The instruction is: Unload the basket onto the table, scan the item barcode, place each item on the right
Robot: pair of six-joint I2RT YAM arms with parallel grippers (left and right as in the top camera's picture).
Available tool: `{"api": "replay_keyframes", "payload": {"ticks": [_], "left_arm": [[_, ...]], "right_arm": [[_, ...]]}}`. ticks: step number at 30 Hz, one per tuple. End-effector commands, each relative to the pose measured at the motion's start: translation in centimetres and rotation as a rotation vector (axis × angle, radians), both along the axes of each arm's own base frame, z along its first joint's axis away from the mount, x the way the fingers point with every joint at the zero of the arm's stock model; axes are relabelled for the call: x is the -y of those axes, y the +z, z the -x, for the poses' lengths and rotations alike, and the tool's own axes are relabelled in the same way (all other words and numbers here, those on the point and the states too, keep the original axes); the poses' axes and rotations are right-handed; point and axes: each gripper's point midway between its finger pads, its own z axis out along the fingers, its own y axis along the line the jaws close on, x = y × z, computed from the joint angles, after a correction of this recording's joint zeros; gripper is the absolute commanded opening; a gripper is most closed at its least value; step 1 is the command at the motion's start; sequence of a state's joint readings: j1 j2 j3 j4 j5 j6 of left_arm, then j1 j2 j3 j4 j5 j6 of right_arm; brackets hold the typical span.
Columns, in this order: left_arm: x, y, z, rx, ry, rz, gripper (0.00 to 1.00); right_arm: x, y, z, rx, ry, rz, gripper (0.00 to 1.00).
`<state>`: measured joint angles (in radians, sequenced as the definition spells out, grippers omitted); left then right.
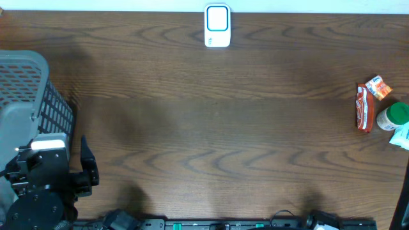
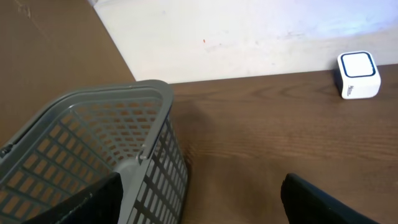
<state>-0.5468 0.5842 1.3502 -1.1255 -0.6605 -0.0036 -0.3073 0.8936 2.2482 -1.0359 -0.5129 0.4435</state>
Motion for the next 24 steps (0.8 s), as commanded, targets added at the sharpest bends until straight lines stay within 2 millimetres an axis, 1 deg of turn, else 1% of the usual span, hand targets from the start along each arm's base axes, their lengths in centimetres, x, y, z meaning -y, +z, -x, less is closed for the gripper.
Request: {"api": "replay_keyframes", "payload": {"ticks": [1, 3, 5, 9, 14, 17, 19, 20, 22, 24], "left_arm": [[-0.2, 0.1, 0.2, 0.009, 0.005, 0.004, 0.82], [-0.3, 0.1, 0.2, 0.009, 0.013, 0.004, 0.82], [-1.0, 0.1, 0.4, 0.009, 0.055, 0.004, 0.82], [-2.5, 0.1, 0.9, 0.008, 0.154, 0.003, 0.82], [-4.1, 0.0, 2.6, 0.041, 0.235, 0.017, 0.82], [-4.8, -0.2, 4.2, 0.083, 0.254, 0.036, 0.82], [-5.3, -0.7, 5.4, 0.11, 0.276, 0.047, 0.82], [-5.6, -1.0, 6.0, 0.122, 0.287, 0.051, 0.82], [-6.0, -1.4, 6.9, 0.144, 0.304, 0.059, 0.82], [-6.2, -1.7, 7.7, 0.165, 0.309, 0.068, 0.82]], "right_arm": [[1.0, -1.3, -0.2, 0.005, -0.032, -0.007, 0.99], [1.2, -2.0, 0.1, 0.028, -0.024, -0.011, 0.99], [0.9, -2.7, 0.9, 0.067, 0.0, -0.005, 0.99], [0.3, -3.8, 3.3, 0.173, 0.038, 0.012, 0.99], [-0.3, -4.7, 6.7, 0.297, 0.067, 0.029, 0.99], [-0.4, -5.0, 8.0, 0.34, 0.064, 0.036, 0.99], [-0.3, -6.3, 7.6, 0.292, 0.06, 0.029, 0.99], [-0.3, -7.1, 7.1, 0.26, 0.061, 0.024, 0.98], [-0.2, -8.8, 5.9, 0.181, 0.059, 0.026, 0.97], [0.3, -9.8, 4.9, 0.137, 0.04, 0.018, 0.98]]}}
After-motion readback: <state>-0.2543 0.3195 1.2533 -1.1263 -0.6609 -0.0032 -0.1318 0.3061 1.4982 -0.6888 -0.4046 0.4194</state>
